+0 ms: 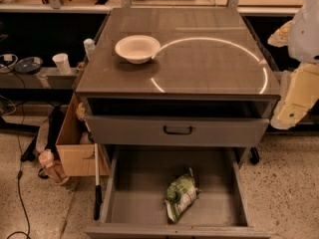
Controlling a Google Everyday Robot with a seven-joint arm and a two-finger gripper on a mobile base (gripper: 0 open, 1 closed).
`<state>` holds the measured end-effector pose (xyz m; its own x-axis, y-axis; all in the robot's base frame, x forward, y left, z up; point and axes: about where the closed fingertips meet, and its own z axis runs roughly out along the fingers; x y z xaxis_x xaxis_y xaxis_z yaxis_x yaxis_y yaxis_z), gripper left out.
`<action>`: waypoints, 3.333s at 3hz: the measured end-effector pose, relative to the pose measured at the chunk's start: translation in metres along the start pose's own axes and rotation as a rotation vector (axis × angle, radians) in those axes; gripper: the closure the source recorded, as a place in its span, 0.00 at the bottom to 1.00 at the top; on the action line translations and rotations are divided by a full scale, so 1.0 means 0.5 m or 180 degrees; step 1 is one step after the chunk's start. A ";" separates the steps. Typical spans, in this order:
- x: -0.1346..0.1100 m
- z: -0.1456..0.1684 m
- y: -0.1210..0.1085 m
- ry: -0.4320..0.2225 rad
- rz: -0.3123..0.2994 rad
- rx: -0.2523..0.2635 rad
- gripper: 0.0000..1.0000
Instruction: Pick green jalapeno chip bag from middle drawer and place on counter
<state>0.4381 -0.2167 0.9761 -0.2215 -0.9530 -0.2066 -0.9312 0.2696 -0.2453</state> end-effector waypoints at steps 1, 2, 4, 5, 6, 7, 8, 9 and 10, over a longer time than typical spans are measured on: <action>0.000 0.000 0.000 0.0000 0.0000 0.0000 0.00; -0.002 0.015 0.003 -0.0120 -0.0037 0.0040 0.00; 0.013 0.156 0.017 -0.0480 -0.0162 -0.0168 0.00; 0.008 0.294 0.047 -0.0617 -0.0309 -0.0457 0.00; 0.007 0.310 0.055 -0.0636 -0.0298 -0.0494 0.00; 0.010 0.341 0.067 -0.0632 -0.0272 -0.0505 0.00; 0.014 0.397 0.086 -0.0587 -0.0215 -0.0472 0.00; 0.023 0.461 0.107 -0.0527 -0.0160 -0.0509 0.00; 0.035 0.523 0.132 -0.0453 -0.0092 -0.0540 0.00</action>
Offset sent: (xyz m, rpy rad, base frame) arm 0.0024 0.0053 -0.0269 0.0897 -0.0529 0.0549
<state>0.4484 -0.1792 0.7087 -0.1622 -0.9277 -0.3363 -0.9746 0.2040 -0.0928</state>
